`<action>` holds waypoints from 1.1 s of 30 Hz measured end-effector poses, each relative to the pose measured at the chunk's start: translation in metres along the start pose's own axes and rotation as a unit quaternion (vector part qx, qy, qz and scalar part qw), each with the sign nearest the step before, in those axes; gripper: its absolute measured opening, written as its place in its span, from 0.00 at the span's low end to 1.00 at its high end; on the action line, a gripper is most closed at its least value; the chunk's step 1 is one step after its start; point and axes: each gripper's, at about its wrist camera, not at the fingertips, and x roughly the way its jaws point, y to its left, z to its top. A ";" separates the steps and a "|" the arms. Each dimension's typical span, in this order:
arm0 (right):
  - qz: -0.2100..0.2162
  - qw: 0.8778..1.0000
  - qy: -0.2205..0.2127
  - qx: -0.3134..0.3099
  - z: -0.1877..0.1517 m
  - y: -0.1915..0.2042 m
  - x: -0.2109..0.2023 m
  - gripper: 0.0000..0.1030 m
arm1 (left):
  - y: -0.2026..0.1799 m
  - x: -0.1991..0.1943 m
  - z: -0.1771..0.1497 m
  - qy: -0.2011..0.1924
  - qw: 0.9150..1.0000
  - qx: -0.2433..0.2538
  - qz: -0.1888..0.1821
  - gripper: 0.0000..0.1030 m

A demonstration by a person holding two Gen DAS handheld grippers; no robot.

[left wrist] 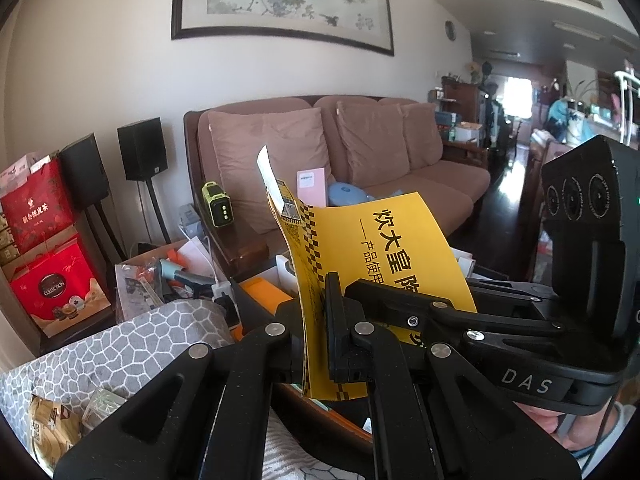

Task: Organize objects
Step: 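Carry the yellow booklet toward the white cardboard box with both tools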

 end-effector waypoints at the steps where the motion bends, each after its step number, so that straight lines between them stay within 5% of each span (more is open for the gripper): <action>1: -0.002 1.000 -0.001 -0.002 0.000 0.001 -0.001 0.09 | -0.001 0.000 0.001 0.001 1.000 -0.001 -0.001 0.05; 33: -0.032 0.999 -0.017 -0.018 0.003 0.002 -0.008 0.09 | -0.018 0.004 0.009 -0.003 1.000 0.021 0.009 0.05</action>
